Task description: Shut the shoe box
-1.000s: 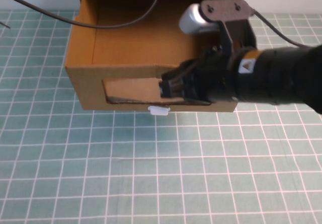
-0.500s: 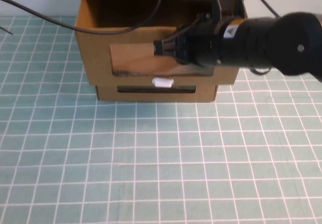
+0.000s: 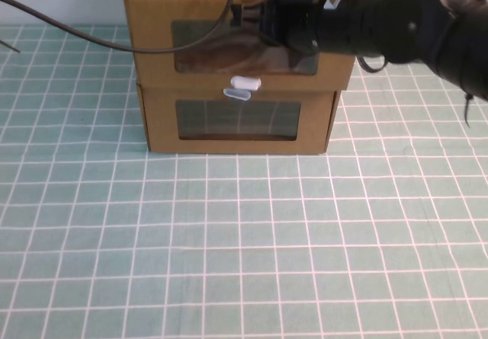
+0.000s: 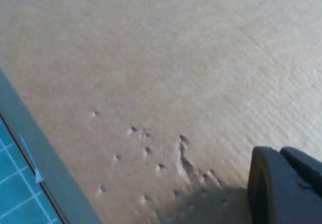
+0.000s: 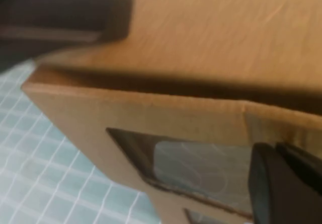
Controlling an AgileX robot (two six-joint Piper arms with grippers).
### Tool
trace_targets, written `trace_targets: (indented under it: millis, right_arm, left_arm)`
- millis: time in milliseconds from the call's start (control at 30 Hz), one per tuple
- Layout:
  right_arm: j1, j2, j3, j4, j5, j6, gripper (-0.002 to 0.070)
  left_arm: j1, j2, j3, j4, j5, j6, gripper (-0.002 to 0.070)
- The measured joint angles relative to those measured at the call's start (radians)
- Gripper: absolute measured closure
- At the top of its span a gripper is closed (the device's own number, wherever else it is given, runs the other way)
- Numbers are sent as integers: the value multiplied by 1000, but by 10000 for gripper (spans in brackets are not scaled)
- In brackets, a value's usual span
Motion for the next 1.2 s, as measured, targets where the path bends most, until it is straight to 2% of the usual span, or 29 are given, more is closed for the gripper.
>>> trace_targets:
  millis: [400,600,800,933,1067,1200]
  right_arm:
    - [-37,117,-117,20,40,0,687]
    - [-44,47,-125,5,200,0,687]
    - [-44,-149,-125,-50,450,0,687]
    - [-42,-345,-44,-108,577,24,687]
    - [-16,-597,145,-185,654,80,687]
    - [-6,-907,362,-208,685,121,687]
  left_arm:
    - [0,0,-1,-2,0,-2,680]
    - [0,-14,-1,3,20,5,680]
    - [0,-94,7,65,69,27,680]
    - [0,-208,71,72,62,16,680]
    - [0,-390,232,72,-15,12,680]
    - [0,-650,521,72,-164,20,680]
